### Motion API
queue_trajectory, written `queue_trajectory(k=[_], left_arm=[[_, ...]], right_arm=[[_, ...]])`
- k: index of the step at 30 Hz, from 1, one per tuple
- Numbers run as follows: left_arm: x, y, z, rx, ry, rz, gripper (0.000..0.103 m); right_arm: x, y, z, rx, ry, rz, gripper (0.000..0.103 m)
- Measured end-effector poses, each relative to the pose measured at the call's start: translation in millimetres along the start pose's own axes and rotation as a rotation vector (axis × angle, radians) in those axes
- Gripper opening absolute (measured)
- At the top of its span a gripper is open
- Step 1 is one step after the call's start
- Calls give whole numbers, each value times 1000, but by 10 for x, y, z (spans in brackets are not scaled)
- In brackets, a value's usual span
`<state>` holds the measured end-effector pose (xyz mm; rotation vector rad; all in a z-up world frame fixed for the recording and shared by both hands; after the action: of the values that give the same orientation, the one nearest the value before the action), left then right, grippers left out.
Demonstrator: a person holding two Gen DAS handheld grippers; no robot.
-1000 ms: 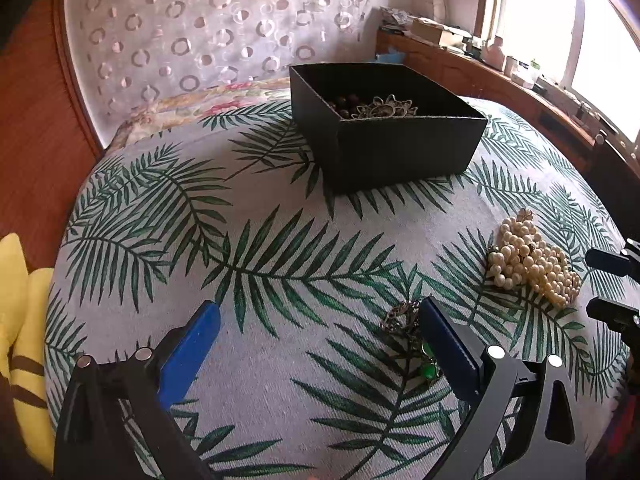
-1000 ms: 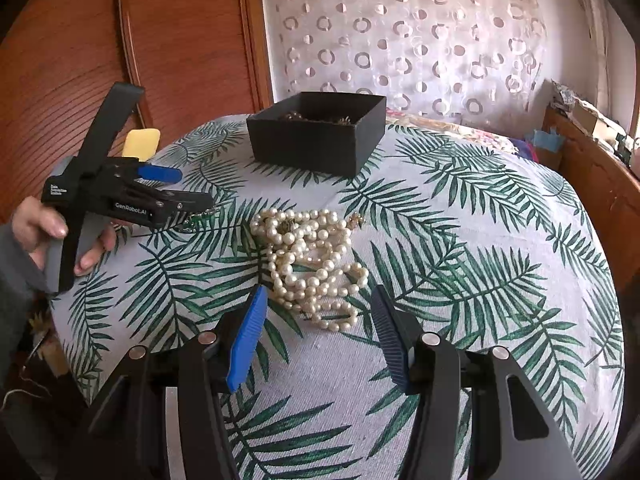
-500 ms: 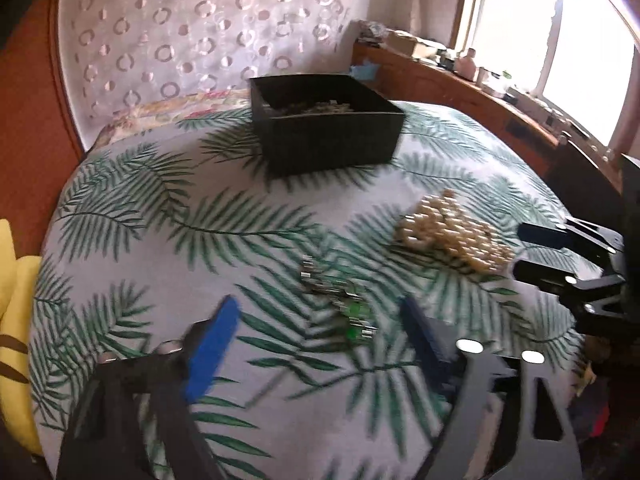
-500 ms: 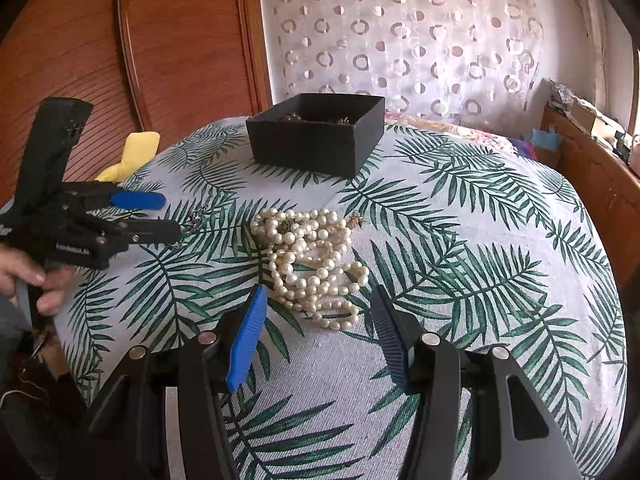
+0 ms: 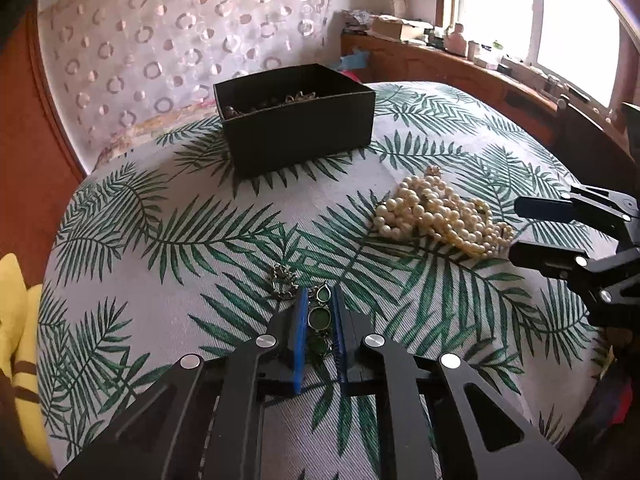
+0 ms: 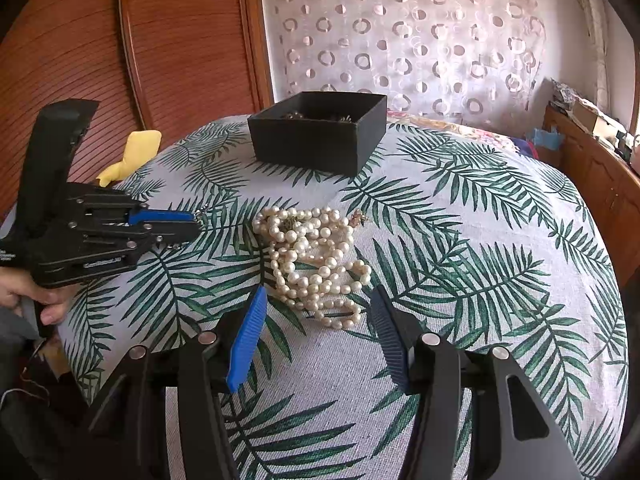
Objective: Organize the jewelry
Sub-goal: 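Grasp the pearl necklace with the right tool while the left tool holds the earrings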
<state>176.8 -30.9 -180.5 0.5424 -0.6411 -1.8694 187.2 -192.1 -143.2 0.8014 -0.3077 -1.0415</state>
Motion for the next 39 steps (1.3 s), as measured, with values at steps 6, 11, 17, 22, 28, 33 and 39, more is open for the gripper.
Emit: queue_trajectory(k=[6,11,17,22,28,33,39], left_arm=[[-49,13,308,85,-30,72,10],[-35,34,486,130,-39,94,10],[-12,38,602,166,-50,108,10],[-1,37,608,178,-56,114,10],[3,-5,635,179,-63,122,10],[-6,-24,635,182,-67,129,10],[4,-20,658,190,-68,128,10]], right_arm=[[0,-7,-18,-6,1,0,56],[2,-4,-26,-10,-3,5,56],[-37,-6,-47,-27,-11,37,56],[-157,39,-123,-51,-9,94,49],[-263,46,-246,-99,-55,186,46],[-205,62,-329,-115,-84,201,45],[-148,130,-313,-118,-53,169,7]])
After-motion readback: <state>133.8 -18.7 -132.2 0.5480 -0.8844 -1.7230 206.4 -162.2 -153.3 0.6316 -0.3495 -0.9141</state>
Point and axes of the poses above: each gripper's, at about its wrist camera, not at the fingertips, and z roughly against the way its jaws point, x to its right, y to its top, the point moved 9 cm from there along -z, roughly the way its jaws point, and after that the axes turned 4 degrees about -z, right-handed, at the moved point
